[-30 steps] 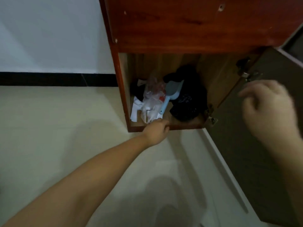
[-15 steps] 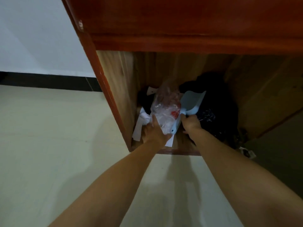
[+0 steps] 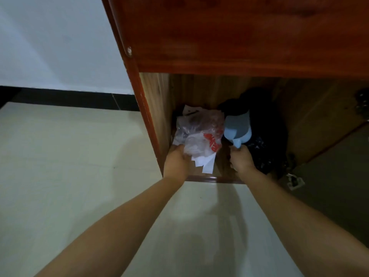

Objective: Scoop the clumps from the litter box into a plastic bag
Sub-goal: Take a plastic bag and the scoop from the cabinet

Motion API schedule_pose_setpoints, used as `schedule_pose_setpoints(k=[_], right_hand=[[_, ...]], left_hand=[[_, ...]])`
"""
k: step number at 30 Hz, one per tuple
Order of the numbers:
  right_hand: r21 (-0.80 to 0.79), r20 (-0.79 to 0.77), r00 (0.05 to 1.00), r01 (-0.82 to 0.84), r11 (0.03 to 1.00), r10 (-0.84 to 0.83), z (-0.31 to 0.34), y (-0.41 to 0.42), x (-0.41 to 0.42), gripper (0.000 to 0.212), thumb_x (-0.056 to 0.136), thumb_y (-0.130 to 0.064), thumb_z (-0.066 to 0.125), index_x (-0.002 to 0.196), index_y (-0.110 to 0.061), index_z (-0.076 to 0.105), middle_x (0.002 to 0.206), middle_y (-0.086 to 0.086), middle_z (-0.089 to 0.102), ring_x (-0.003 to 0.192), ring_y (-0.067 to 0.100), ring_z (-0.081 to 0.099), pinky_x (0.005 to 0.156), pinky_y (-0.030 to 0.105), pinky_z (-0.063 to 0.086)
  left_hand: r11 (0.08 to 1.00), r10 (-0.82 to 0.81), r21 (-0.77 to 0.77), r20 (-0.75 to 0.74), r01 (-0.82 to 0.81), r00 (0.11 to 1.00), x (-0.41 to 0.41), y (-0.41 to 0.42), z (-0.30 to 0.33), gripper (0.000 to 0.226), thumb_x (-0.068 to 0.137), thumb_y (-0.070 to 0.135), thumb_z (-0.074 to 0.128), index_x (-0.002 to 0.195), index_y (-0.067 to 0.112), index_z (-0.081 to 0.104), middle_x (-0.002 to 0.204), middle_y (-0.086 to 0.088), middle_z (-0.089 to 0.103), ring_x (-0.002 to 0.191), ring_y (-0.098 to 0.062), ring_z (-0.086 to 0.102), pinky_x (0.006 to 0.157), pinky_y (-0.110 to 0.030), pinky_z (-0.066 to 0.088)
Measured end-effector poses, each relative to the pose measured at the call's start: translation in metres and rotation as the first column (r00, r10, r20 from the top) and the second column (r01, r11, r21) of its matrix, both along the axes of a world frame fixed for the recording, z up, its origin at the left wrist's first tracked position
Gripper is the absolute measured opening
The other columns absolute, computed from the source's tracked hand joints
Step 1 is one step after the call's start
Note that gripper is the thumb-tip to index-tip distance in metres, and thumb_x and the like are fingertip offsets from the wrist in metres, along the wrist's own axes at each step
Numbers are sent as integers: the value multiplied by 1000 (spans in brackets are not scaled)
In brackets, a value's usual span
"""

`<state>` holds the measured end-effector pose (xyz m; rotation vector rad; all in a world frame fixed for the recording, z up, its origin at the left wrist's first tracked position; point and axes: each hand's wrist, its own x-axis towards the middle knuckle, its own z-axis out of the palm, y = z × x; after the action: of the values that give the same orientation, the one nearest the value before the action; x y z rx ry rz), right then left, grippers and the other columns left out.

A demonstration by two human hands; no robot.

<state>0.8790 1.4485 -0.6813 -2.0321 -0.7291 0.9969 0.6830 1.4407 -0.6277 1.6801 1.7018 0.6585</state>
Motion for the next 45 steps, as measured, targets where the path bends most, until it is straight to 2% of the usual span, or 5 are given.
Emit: schedule_pose_setpoints(k=[12,19,26,34,45], right_hand=[[38,458,879,-171,985,134,155,-200,-2,35,98,-36,40,88,-5,53,77,10,57,70,26,55,56,33,36],[-45,821,568,-31,999,55,275,-315,-5,27,95,-38,41,81,-16,43,61,-1,53,50,16,49,42,30,31],[228,858,431,169,959,-279,342,-372,45,19,97,-25,43,86,-10,41,80,15,50,78,35,54,62,33,26],[202,370,777,467,861,-508,343,-392,84,37,100,-41,30,112,-12,50,90,0,70,86,18,66,83,44,52],[338,-89,854,511,790,-513,319,-367,-13,35,99,-42,30,83,-16,48,67,3,69,53,14,68,45,24,51]], left_hand=[[716,-577,424,-87,554,812,-41,-73,117,36,84,35,52,91,4,70,132,0,50,118,-1,35,100,-17,25],[238,-820,763,-174,601,545,28,-120,180,37,82,18,55,48,8,45,49,-4,46,56,-10,38,82,-25,43],[-77,-786,812,-407,578,466,119,-168,242,15,71,15,71,64,10,59,56,-7,62,52,-27,61,54,-25,41],[222,-859,648,-224,728,461,208,-197,270,24,94,19,50,115,8,53,114,-12,57,104,-24,55,88,-40,47],[169,-929,482,-214,860,303,151,-184,252,43,90,16,46,49,22,34,51,4,39,50,-9,38,58,-25,28]])
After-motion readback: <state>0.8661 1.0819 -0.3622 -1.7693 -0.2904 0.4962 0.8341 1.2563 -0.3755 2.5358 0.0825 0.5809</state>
